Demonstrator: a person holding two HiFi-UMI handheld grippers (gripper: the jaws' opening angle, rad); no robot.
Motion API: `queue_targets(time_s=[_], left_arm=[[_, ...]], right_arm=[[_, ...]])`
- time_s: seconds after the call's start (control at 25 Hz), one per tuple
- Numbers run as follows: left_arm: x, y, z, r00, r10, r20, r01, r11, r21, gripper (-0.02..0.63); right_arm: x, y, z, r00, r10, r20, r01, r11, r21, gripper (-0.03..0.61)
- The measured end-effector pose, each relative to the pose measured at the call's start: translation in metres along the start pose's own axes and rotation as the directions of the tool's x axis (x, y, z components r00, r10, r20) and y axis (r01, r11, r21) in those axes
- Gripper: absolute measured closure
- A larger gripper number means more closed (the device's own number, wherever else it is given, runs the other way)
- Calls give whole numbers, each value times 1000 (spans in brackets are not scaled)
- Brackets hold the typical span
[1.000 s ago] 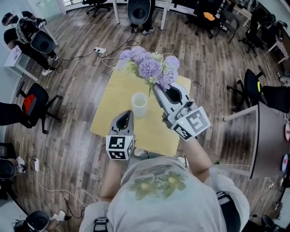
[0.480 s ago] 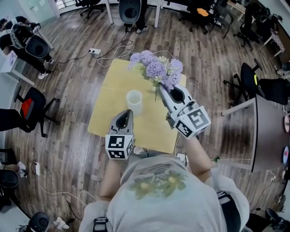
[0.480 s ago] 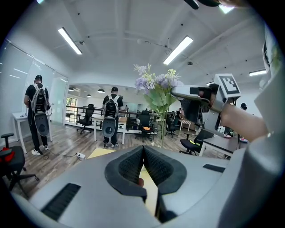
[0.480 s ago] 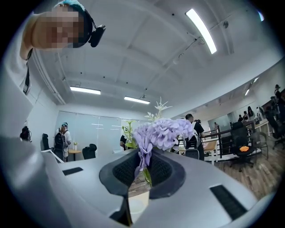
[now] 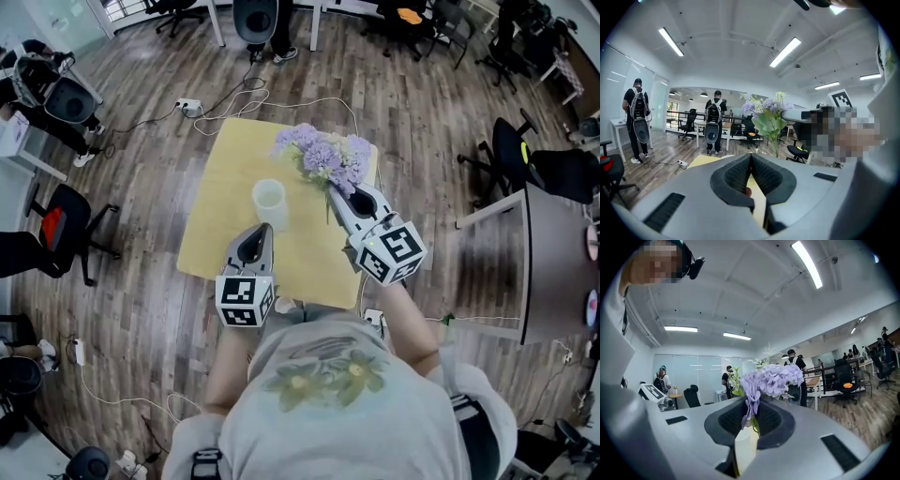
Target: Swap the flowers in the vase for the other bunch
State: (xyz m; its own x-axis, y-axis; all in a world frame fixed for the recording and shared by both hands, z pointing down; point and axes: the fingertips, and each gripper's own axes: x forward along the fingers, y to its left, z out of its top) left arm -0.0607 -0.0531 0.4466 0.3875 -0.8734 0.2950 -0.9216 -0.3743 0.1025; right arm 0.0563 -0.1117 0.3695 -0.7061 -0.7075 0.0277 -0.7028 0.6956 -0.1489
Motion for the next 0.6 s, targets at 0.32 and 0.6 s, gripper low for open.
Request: queue_targets(time_s=[0.32, 0.6], left_arm=[[-3, -3, -11, 1000, 4, -15, -4, 1000, -9, 595], [-1, 1, -18, 1000, 15, -27, -15, 1000, -23, 595]], right_arm=[[-5, -3, -46, 996, -14, -92, 18, 999, 36, 515], [-6, -12, -87, 984, -18, -178, 38, 993, 113, 515]])
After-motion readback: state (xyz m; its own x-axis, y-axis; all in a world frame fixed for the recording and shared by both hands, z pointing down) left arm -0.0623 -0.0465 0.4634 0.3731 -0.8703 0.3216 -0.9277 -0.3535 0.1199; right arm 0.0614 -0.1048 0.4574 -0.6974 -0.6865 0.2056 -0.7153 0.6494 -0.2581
